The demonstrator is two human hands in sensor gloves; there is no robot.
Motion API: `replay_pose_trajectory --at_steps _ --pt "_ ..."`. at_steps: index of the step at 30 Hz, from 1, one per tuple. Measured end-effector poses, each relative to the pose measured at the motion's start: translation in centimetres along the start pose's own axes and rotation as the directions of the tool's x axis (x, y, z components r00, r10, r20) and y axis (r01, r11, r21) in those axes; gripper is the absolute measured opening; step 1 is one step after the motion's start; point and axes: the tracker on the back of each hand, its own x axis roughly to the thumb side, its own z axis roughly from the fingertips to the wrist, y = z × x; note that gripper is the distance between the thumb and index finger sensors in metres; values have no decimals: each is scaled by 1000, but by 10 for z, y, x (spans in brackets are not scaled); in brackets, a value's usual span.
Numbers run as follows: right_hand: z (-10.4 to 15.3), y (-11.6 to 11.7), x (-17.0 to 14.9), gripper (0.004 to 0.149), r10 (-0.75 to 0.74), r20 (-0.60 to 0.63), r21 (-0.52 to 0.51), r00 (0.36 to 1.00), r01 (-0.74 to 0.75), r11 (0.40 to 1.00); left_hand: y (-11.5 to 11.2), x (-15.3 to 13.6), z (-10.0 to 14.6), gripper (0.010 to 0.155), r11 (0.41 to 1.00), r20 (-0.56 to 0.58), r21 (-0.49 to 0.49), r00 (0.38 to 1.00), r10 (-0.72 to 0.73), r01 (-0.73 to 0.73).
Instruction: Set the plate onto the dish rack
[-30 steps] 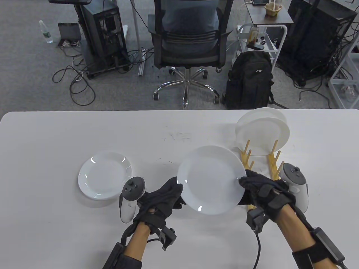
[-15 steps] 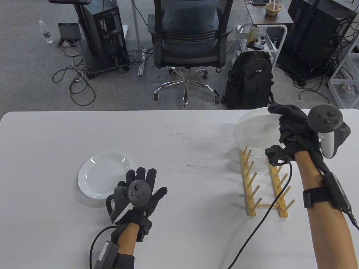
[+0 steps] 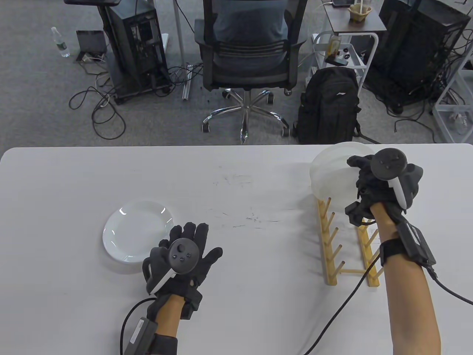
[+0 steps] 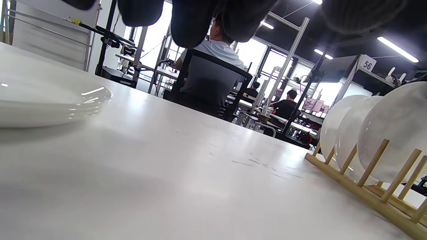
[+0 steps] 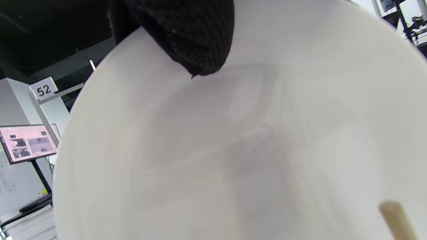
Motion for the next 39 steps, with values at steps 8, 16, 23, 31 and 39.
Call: replay_pose_trajectory --at_steps 8,16,23,31,39 --pt "-8 19 4 44 72 -12 61 997 -71 996 0 0 0 82 1000 -8 -11 1000 6 -6" --pt "7 -13 16 52 61 27 76 998 -63 995 4 1 2 82 999 0 2 999 33 -33" --pt "77 -22 24 67 59 146 101 987 -74 992 7 4 5 81 999 11 5 999 54 -54" --pt "152 -15 6 78 -84 250 18 965 82 996 2 3 7 74 997 20 6 997 79 -80" --pt "170 7 -14 85 -40 284 17 958 36 999 8 -4 -8 71 994 -85 -15 990 108 -110"
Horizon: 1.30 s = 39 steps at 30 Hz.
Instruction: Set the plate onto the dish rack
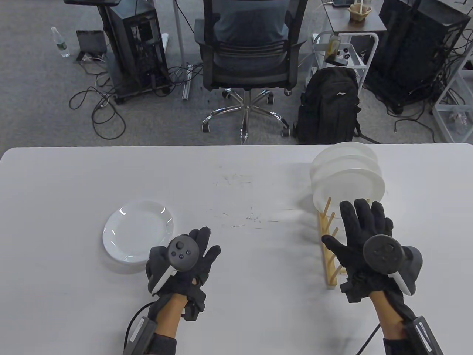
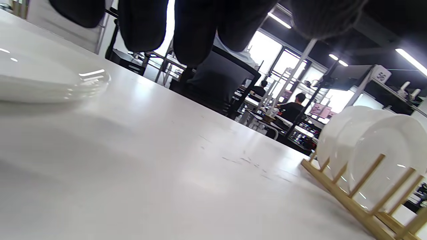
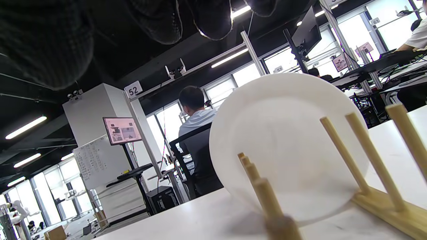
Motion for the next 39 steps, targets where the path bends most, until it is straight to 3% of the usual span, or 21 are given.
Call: replay_pose_trajectory --at_steps 5,10,12,14,19,21,24,26,28,30,33,36,39 --pt "3 13 -7 84 20 -6 45 1000 -20 999 45 -39 -27 63 992 -191 81 978 -84 101" --pt "5 20 -10 84 7 -11 89 1000 -6 996 77 -100 -39 64 983 -446 72 887 -118 167" --pt "5 21 -10 83 14 -7 97 1000 -14 995 81 -115 -36 62 978 -491 134 868 -73 157" --pt "5 22 -10 83 14 -12 105 1000 -13 994 80 -129 -34 65 977 -552 130 831 -69 167" --pt "4 23 -16 82 -1 -31 139 1000 5 990 58 -170 -23 83 978 -762 -51 625 -170 205" --pt "3 24 -19 83 -8 -49 152 999 15 988 45 -182 -18 88 978 -787 -135 582 -204 161" --pt "2 24 -22 83 -13 -63 160 998 23 987 25 -196 -14 88 990 -793 -128 594 -138 58" --pt "2 25 -23 83 -15 -66 161 998 25 987 25 -198 -15 77 994 -776 -69 622 -105 83" --pt "2 25 -23 83 -19 -69 163 997 30 986 24 -199 -14 68 1000 -802 5 598 11 -12" --pt "2 24 -22 83 -23 -70 167 997 35 985 30 -199 -13 60 996 -815 80 574 80 -25" --pt "2 25 -20 83 -29 -67 174 997 40 984 42 -195 -11 56 997 -812 72 582 39 34" --pt "2 25 -20 83 -29 -66 178 997 40 983 63 -183 -5 53 983 -772 166 630 84 72" --pt "3 23 -21 82 -47 -66 170 997 58 984 84 -163 7 53 941 -678 339 697 235 12"
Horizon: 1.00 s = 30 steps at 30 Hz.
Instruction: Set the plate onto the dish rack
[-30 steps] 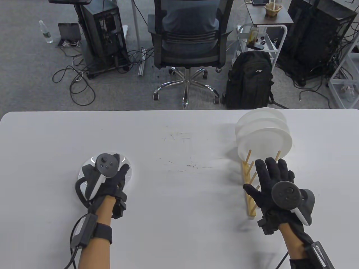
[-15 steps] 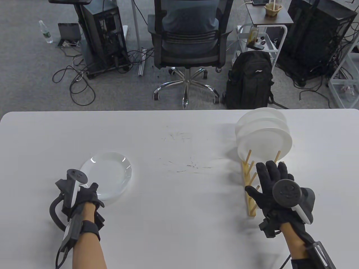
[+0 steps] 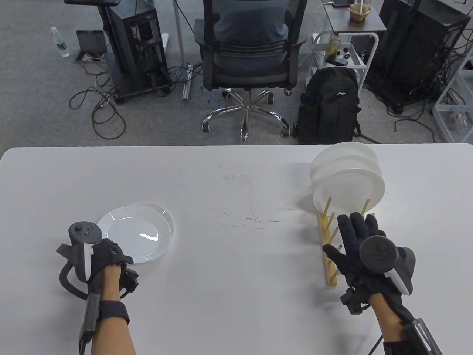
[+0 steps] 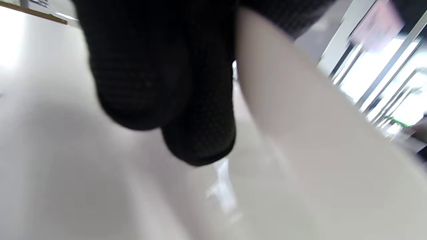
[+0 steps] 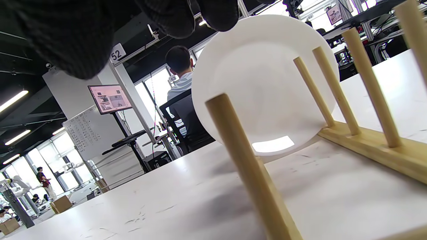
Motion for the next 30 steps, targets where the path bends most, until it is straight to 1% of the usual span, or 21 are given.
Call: replay_pose_trajectory --at_steps 1,2,3,4,7,11,14,16,17,18,19,20,21,22,23,24,25,26,27,28,30 --pt "0 0 0 82 -1 0 1 1000 1 1000 6 6 9 55 998 40 17 998 56 -57" --pt "1 0 0 82 -1 0 4 1000 1 1000 9 11 14 57 999 105 24 994 43 -46" --pt "1 1 0 82 -2 1 9 1000 2 1000 13 19 24 59 999 146 51 989 7 -15" --pt "1 1 1 82 -3 4 11 1000 2 1000 15 24 31 62 999 171 53 985 -5 -4" --pt "2 3 3 82 1 14 22 1000 -1 1000 15 37 52 60 990 225 24 965 132 -141" --pt "3 5 5 82 2 27 32 1000 -3 999 4 52 80 55 956 292 -123 911 292 -267" --pt "5 4 9 82 -6 51 32 999 5 999 -14 55 99 55 887 303 -273 842 447 -372" --pt "7 4 15 81 -28 90 36 996 25 999 -33 57 106 55 793 268 -434 779 566 -427" --pt "10 5 20 80 -44 118 40 992 39 998 -42 58 109 55 732 223 -512 753 619 -450" --pt "13 5 29 80 -59 159 44 985 52 998 -54 59 112 55 647 164 -598 717 677 -474" --pt "17 5 37 80 -92 197 50 976 84 995 -62 61 116 55 574 110 -659 693 712 -486" --pt "19 6 44 81 -136 220 62 966 125 990 -68 62 119 55 523 74 -700 678 731 -487" --pt "23 7 55 82 -229 242 104 943 209 972 -75 66 125 56 456 35 -747 657 753 -483" --pt "26 9 62 84 -302 240 141 923 275 951 -79 69 128 56 407 8 -778 640 768 -479" --pt "28 12 70 86 -434 217 211 874 392 895 -84 73 134 56 358 -17 -807 625 780 -469" --pt "28 14 75 85 -514 190 255 837 463 849 -88 76 138 56 333 -23 -825 616 787 -456" --pt "28 19 81 83 -617 127 315 776 559 767 -94 81 144 57 283 -44 -858 609 792 -429" --pt "27 22 84 81 -681 81 353 728 618 703 -98 83 149 58 248 -60 -878 607 792 -409" --pt "25 24 86 81 -717 17 368 697 663 652 -103 87 154 58 207 -76 -900 607 791 -384" --pt "24 23 85 78 -731 -50 334 680 702 630 -108 88 158 58 174 -82 -919 604 792 -353" --pt "15 18 77 69 -744 -139 226 653 753 619 -111 93 163 61 159 -50 -942 592 804 -296"
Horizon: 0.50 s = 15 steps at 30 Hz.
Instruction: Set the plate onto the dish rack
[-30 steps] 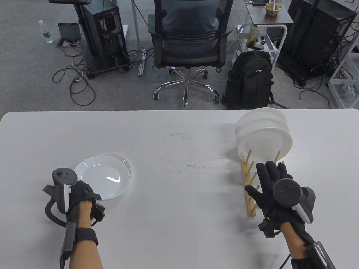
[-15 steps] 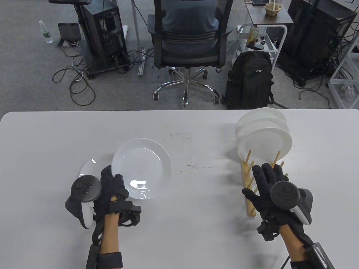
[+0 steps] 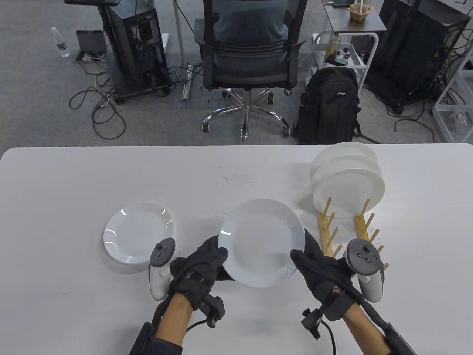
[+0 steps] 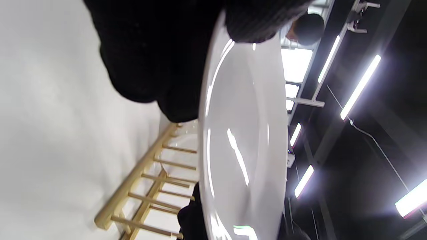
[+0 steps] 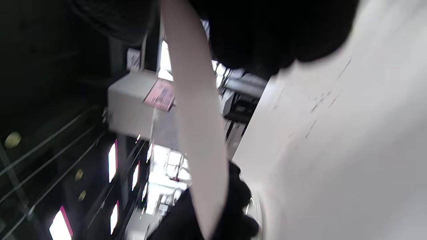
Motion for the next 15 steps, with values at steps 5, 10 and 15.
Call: replay_pose_trajectory --at_steps 5,10,15 --pt "-12 -33 -12 61 -200 -193 -48 961 195 980 -11 19 3 63 970 90 -29 967 -240 243" --pt "-25 -91 9 58 -351 -194 -192 916 315 929 -6 43 19 58 568 -9 339 606 -795 750" --pt "-35 -149 56 45 -157 68 -356 985 171 919 9 42 21 68 174 -164 357 245 -956 918"
